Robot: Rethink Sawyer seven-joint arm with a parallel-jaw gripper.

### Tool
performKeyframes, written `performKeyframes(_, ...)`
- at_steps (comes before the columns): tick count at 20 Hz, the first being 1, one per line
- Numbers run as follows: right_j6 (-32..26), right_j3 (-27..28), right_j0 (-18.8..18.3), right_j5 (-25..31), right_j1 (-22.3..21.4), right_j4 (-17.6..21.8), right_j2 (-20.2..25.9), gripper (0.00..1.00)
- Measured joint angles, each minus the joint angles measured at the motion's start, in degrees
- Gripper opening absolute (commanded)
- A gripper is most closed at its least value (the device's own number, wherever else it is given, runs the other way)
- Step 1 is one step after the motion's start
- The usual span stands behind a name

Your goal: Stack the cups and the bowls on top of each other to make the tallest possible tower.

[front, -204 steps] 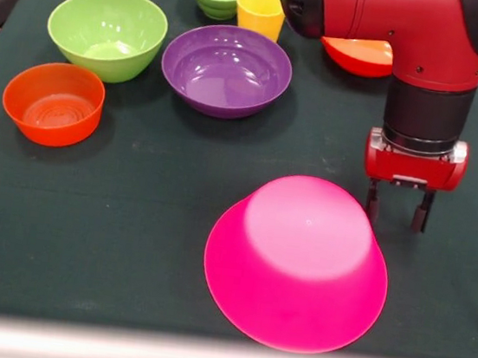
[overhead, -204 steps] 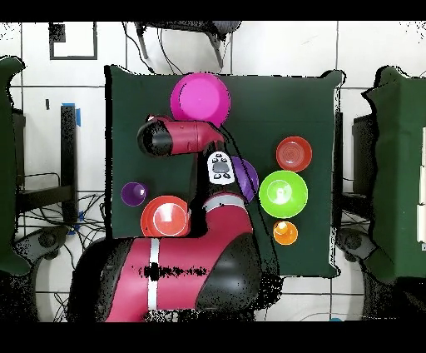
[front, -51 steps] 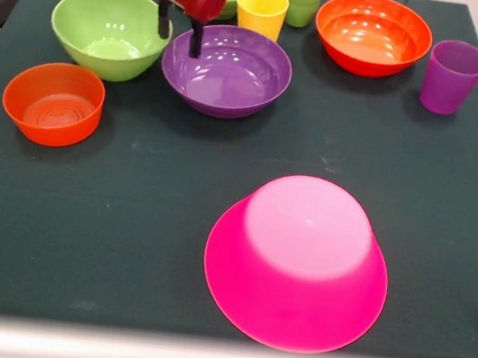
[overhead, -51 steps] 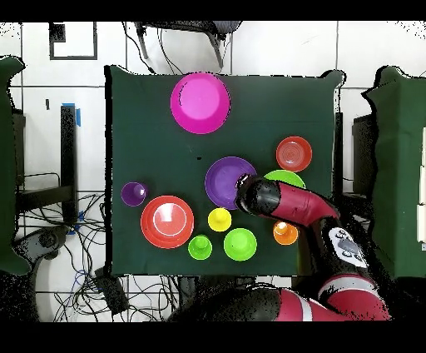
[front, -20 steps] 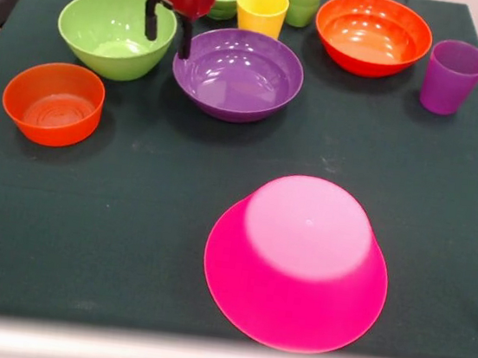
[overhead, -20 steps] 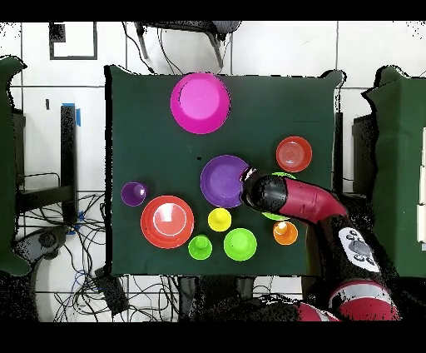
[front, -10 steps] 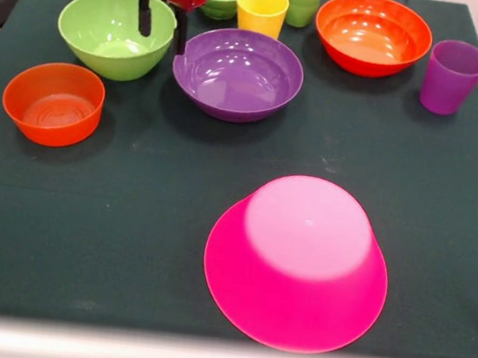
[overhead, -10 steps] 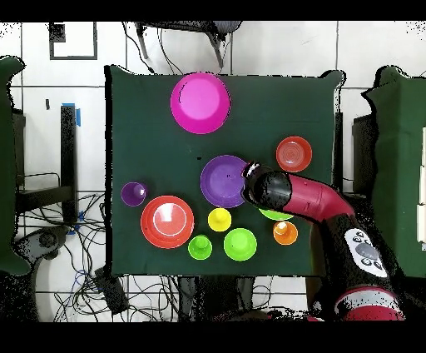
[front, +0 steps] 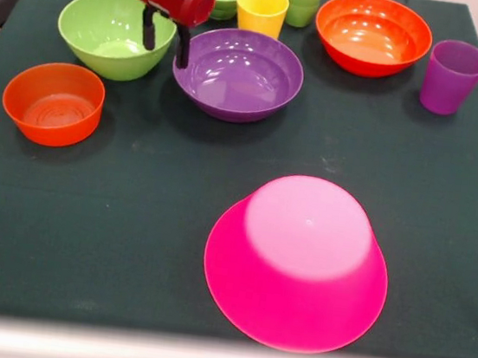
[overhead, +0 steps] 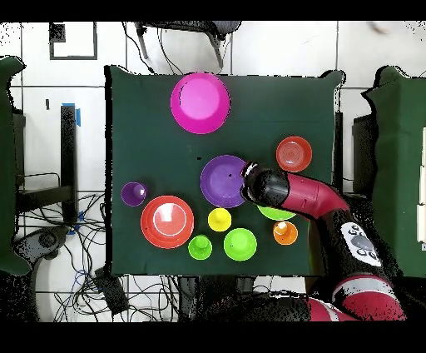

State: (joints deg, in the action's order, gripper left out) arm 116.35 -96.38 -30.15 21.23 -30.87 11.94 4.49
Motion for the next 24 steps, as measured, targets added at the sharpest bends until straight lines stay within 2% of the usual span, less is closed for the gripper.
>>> performKeyframes(10,0.0,3.7,0.7,0.0,2.6,0.0,-1.1,1.00)
performKeyframes(24,0.0,5.4,0.9,0.0,2.9,0.0,-3.3,1.00)
